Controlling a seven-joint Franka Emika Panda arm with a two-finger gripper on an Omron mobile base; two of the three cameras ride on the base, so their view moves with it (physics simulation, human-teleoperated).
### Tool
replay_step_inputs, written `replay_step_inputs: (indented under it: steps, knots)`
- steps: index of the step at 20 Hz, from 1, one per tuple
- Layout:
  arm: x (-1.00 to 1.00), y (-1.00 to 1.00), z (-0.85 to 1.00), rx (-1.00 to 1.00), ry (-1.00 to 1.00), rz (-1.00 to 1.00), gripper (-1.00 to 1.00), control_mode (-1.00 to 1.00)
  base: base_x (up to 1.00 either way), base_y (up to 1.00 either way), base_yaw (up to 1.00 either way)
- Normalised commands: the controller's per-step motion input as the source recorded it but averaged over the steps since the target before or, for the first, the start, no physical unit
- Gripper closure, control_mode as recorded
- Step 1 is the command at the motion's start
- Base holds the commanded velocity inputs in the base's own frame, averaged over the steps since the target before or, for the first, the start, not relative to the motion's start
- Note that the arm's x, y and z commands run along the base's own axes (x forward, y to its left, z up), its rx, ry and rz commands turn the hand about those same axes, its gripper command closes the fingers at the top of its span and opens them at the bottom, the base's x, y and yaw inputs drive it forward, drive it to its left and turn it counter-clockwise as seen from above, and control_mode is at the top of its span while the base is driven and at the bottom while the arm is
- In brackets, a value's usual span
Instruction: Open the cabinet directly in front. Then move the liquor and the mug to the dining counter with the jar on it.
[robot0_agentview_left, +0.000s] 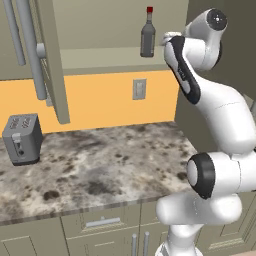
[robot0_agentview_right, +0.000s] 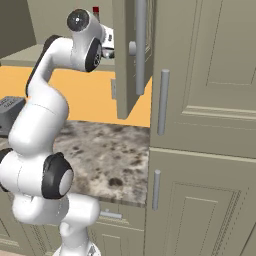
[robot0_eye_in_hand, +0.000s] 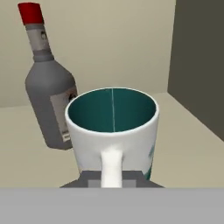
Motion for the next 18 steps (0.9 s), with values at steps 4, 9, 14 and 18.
replay_step_inputs:
  steps: [4, 9, 14, 18]
  knots:
    - [-1.0, 0.68, 0.0, -0.02, -0.15, 0.18, 1.0, -1.0, 0.0, 0.0, 0.0]
    - [-1.0, 0.62, 0.0, 0.0, -0.04, 0.23, 1.0, -1.0, 0.0, 0.0, 0.0]
    - [-1.0, 0.4, -0.21, 0.0, -0.04, 0.2, 1.0, -1.0, 0.0, 0.0, 0.0]
    - [-1.0, 0.45, -0.43, 0.0, -0.19, 0.19, 1.0, -1.0, 0.0, 0.0, 0.0]
